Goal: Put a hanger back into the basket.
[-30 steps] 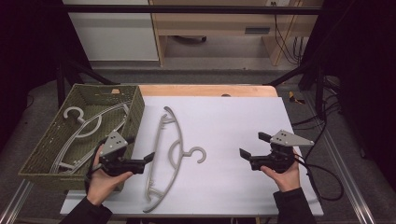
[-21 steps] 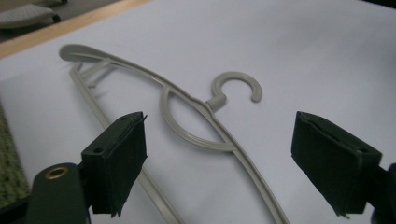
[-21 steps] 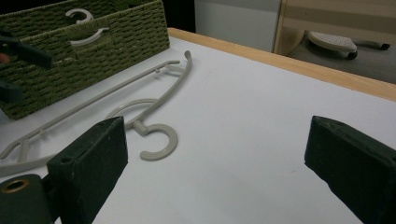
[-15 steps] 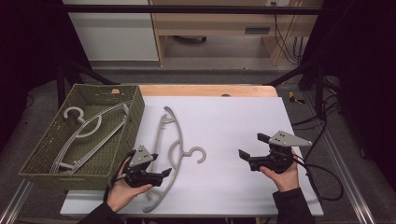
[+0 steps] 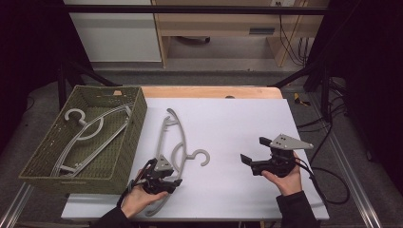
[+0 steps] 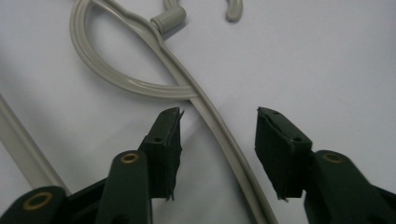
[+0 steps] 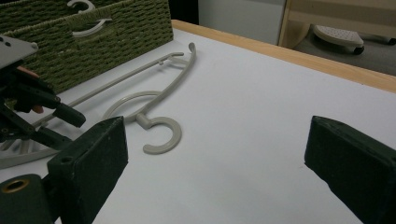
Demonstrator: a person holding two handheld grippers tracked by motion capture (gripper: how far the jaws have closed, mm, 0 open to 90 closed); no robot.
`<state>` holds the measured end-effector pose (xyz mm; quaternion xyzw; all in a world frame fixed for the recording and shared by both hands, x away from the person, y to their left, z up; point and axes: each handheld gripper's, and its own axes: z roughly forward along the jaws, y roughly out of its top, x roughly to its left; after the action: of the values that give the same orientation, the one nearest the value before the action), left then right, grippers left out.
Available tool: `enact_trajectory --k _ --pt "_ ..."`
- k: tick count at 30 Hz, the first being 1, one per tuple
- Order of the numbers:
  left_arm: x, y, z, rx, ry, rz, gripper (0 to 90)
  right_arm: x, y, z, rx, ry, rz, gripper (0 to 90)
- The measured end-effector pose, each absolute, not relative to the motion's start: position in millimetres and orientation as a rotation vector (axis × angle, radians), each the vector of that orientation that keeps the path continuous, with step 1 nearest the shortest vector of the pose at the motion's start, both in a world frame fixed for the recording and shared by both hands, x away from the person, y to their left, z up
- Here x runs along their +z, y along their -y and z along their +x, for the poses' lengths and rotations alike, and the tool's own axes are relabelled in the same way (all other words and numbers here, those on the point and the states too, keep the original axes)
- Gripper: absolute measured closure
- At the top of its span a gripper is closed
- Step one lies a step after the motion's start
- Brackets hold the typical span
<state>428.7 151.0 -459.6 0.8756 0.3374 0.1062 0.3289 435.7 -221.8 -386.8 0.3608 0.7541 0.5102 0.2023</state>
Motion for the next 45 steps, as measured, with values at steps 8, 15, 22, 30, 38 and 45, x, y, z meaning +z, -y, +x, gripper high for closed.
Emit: enact_trajectory --k 8,15,22,30,38,45 --pt "-466 -145 428 0.263 -0.931 2.316 64.7 -387 222 435 1.425 -2.105 1.009 6.3" --pt "-464 -137 426 0.305 -0.951 2.354 69.2 -387 221 435 1.431 -2.109 1.014 6.4" --pt "-462 -140 426 0.266 -0.950 2.351 71.7 -388 220 436 1.428 -2.112 1.008 6.4" --pt "-465 -139 424 0.258 -1.023 2.295 70.1 -388 220 436 1.429 -2.115 1.008 6.4" --pt "-465 -133 421 0.314 -1.025 2.314 72.1 -387 219 436 1.429 -2.122 0.995 6.4" --pt "-465 -129 417 0.212 -0.916 2.336 75.2 -386 220 435 1.435 -2.115 0.997 6.4"
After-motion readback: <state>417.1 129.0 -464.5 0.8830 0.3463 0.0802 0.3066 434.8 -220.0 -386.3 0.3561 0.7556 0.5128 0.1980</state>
